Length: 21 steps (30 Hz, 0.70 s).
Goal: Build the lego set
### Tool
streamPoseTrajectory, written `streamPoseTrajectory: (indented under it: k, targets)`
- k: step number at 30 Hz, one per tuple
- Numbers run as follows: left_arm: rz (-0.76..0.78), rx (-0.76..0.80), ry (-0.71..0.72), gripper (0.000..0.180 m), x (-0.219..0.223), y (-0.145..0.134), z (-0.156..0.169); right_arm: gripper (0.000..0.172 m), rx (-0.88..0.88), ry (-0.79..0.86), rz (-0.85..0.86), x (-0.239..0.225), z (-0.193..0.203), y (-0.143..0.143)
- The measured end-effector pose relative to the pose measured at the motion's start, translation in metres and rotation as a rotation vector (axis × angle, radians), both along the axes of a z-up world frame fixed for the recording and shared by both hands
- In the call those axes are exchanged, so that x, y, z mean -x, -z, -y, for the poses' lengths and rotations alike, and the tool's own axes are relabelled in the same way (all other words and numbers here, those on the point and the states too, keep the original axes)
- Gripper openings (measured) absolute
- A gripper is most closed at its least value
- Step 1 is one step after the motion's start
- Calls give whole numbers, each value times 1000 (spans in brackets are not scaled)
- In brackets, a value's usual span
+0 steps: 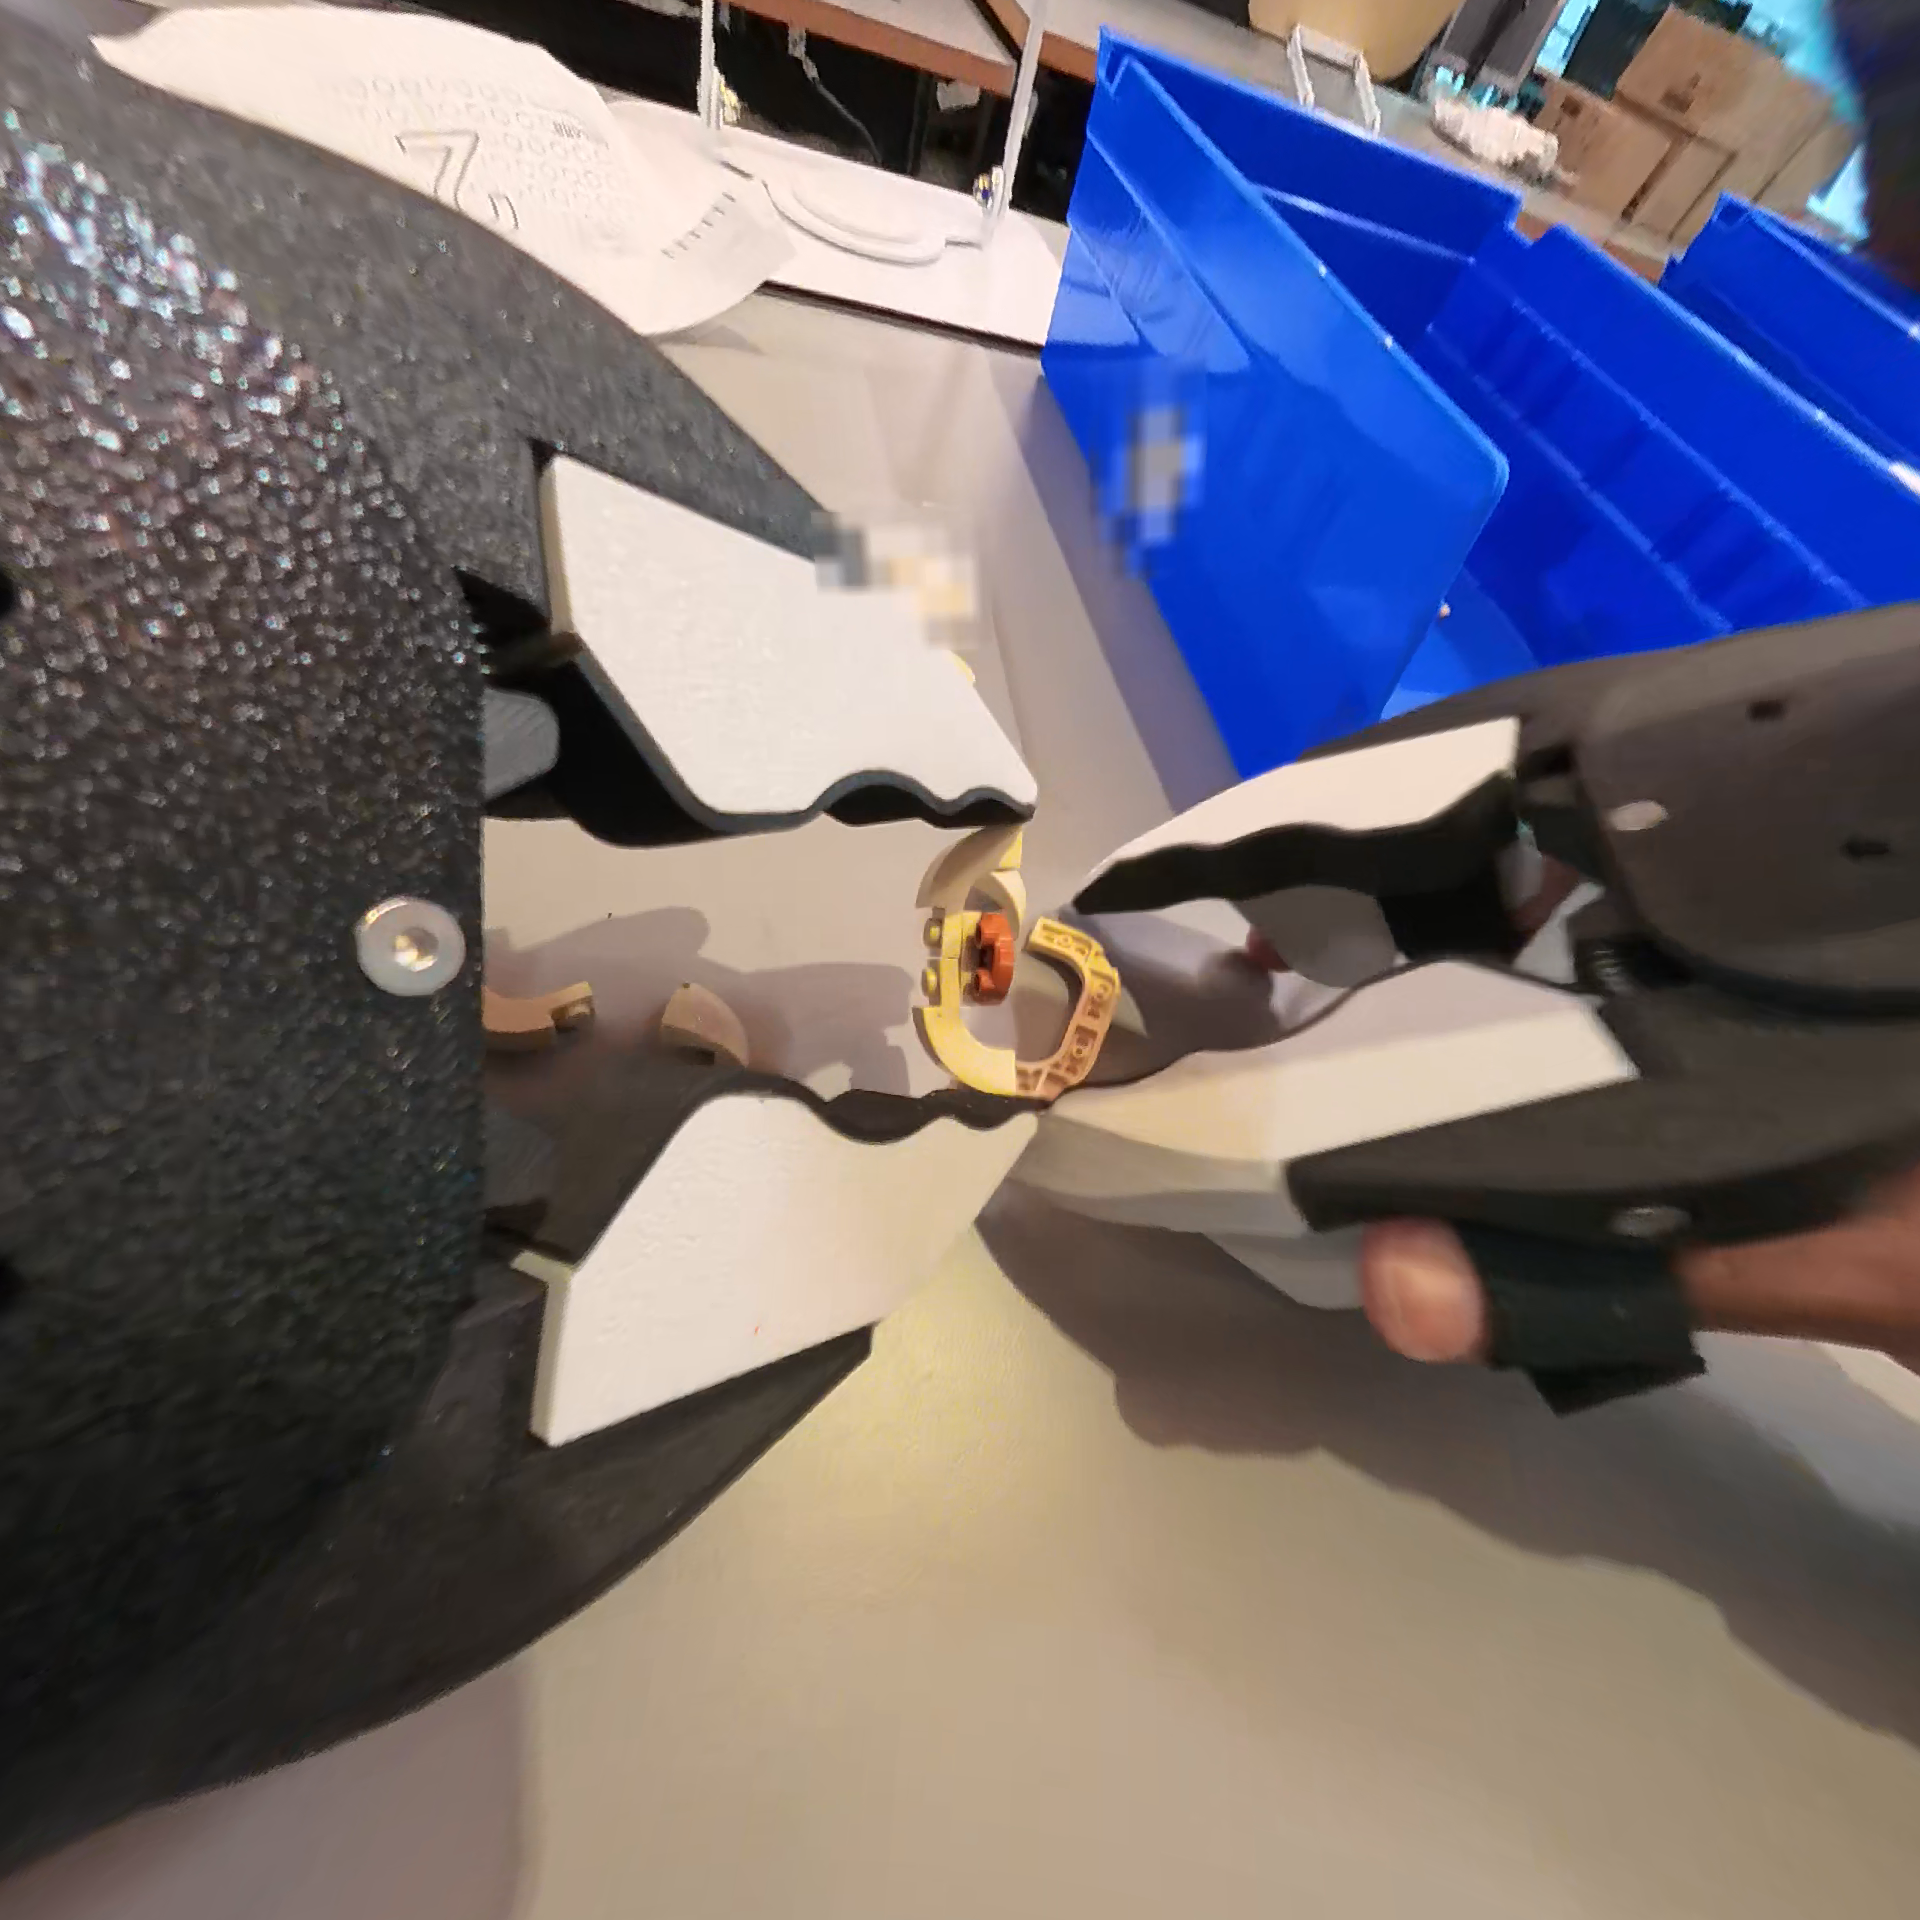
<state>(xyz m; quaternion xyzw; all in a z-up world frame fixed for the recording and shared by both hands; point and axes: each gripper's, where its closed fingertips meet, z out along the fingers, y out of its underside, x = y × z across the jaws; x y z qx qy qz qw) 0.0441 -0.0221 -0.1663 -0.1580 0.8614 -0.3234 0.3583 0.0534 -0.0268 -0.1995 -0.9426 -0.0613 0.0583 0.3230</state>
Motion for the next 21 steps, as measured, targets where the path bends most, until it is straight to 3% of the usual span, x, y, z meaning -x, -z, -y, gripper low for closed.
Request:
streamPoseTrajectory:
  k: [3,8,15,21]
  targets:
    - [-18,17,9,49,2,0,-1,49,11,18,80,-8,-2,3]
    - [-50,105,25,48,5,-2,-3,49,-59,-51,60,-9,-3,-1]
    - [-58,348,119,48,14,-22,8,49,-469,-233,-166,23,-5,-75]
    - [-47,562,196,48,21,-48,17,49,-581,-329,-166,38,2,-90]
